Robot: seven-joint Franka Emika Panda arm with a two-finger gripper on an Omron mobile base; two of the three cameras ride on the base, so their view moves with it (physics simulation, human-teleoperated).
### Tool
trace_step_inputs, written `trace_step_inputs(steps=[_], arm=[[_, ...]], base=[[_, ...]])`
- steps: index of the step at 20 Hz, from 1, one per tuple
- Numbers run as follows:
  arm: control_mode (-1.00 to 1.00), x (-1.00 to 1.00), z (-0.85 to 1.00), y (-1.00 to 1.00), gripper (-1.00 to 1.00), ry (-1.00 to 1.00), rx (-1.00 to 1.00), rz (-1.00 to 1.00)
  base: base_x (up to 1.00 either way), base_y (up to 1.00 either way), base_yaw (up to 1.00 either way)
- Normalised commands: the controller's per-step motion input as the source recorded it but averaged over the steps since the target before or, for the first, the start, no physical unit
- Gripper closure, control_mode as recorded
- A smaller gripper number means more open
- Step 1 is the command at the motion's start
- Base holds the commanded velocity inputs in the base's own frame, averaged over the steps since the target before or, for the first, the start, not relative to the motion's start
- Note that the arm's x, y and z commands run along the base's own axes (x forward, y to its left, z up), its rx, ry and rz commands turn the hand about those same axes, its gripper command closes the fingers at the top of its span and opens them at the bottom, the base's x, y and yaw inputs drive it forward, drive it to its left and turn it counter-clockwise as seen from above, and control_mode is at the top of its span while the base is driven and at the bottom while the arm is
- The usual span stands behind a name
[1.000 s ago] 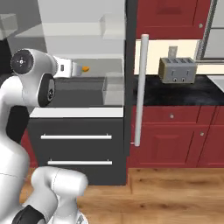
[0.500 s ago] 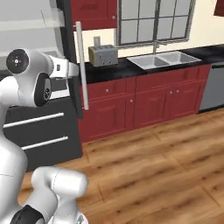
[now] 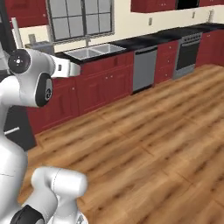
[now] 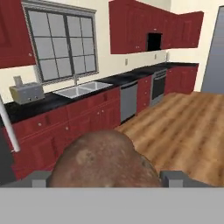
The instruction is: Open the fridge, remove the orange, potato, and fish, and place them on any counter.
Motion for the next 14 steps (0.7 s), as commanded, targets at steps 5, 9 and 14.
trace_step_inputs(steps=[5, 9, 14], arm=[[1.0, 0.0, 0.0, 0.0, 1.0, 0.0, 0.0, 0.0], [1.0, 0.0, 0.0, 0.0, 1.0, 0.0, 0.0, 0.0], [1.0, 0.0, 0.0, 0.0, 1.0, 0.0, 0.0, 0.0]], base=[[-1.0, -0.56, -0.48], [-0.37, -0.96, -0.39], [0.3, -1.0, -0.24]])
